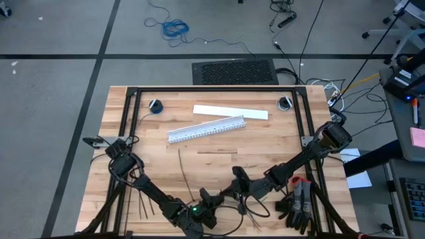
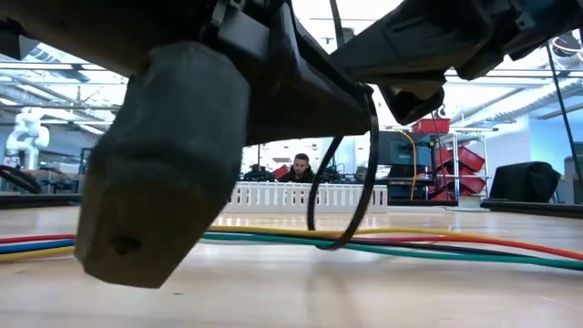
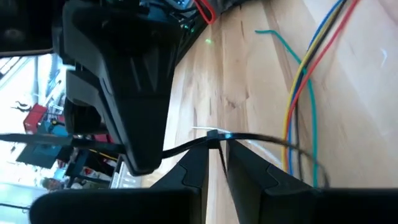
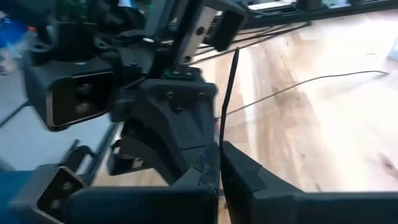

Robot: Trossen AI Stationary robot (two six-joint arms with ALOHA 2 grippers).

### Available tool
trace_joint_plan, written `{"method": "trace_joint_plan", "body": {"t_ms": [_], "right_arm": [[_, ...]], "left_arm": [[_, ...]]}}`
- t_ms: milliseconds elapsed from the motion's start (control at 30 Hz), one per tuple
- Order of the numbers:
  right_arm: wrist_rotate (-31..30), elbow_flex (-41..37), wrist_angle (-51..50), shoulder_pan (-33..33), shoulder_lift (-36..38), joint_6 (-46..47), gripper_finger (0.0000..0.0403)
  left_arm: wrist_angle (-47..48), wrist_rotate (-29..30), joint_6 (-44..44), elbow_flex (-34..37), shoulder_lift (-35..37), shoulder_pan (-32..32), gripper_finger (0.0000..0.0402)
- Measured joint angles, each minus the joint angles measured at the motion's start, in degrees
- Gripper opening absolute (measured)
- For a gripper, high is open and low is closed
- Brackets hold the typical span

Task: Ziptie cables
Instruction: Wrap the colored loose cables with the black zip tie

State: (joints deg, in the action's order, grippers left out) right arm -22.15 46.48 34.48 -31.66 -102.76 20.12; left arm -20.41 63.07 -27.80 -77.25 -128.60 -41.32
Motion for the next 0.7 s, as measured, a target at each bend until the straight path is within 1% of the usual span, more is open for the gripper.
{"method": "trace_joint_plan", "body": {"t_ms": [133, 200, 267, 367, 467, 700], "right_arm": [[-0.47, 0.02, -0.7, -0.07, 0.0, 0.06, 0.0001], [-2.48, 0.02, -0.74, -0.5, 0.0, 0.09, 0.0001], [-4.89, 0.02, -0.76, -1.23, 0.0, -0.54, 0.0], [-7.8, 0.02, -0.57, -2.02, -0.07, -1.24, 0.0], [-11.13, 0.01, -0.72, -2.33, -0.07, -1.74, 0.0], [-13.68, 0.02, 0.4, -2.26, -0.07, -3.25, 0.0]], "left_arm": [[0.57, -0.02, -2.33, 0.0, 0.0, -0.04, 0.0054], [0.65, -0.04, -2.37, 0.0, 0.03, 0.03, 0.0054], [2.18, -1.5, -2.34, 0.0, 0.17, 0.32, 0.0054], [5.56, -3.25, -0.3, -0.2, 0.0, 0.74, 0.0054], [6.99, -3.44, 0.8, -0.35, -0.17, 0.83, 0.0054], [7.47, -3.97, 1.0, -0.33, -0.3, 0.82, 0.0052]]}}
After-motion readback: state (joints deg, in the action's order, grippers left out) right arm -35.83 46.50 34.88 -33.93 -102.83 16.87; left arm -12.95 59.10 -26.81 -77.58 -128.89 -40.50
